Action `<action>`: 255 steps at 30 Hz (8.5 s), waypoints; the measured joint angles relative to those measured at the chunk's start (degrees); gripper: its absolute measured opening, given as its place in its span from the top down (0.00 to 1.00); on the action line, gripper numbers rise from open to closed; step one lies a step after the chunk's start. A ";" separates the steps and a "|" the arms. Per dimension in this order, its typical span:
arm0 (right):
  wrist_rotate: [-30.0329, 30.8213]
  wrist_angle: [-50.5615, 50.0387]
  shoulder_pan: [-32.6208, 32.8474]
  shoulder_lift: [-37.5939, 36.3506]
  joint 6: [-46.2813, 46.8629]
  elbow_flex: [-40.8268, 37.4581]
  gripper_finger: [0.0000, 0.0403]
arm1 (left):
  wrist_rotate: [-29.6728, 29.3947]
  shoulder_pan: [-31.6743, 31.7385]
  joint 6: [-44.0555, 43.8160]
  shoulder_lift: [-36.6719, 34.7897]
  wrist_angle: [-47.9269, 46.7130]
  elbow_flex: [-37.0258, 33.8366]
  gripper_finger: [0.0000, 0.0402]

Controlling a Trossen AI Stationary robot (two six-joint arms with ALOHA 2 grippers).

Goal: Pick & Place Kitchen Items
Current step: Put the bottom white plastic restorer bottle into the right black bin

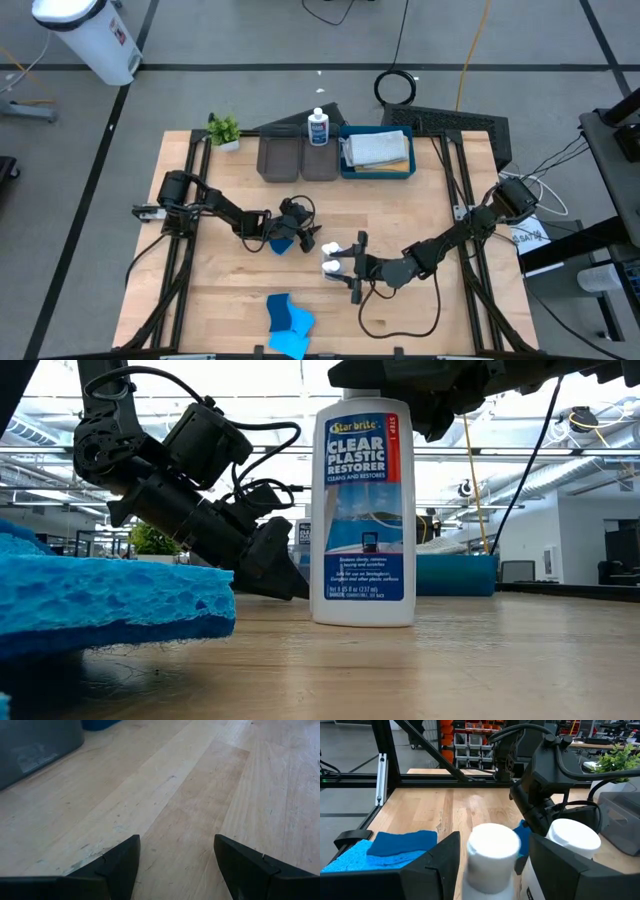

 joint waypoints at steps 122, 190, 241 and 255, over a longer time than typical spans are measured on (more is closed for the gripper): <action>-18.83 5.57 -2.65 -22.25 -5.09 -0.04 0.79 | -0.21 -0.50 -2.16 0.00 -0.02 -0.04 0.36; -56.85 3.74 -65.78 13.25 -9.65 17.04 0.77 | 12.02 -0.02 22.03 -101.44 -40.54 -29.03 0.36; -52.25 1.19 -65.48 13.15 -16.25 16.96 0.71 | 11.98 -0.02 21.24 -101.42 -41.99 -29.03 0.36; -52.59 1.64 -65.35 13.16 -13.49 16.96 0.64 | 11.96 -0.02 21.27 -101.42 -41.99 -29.03 0.36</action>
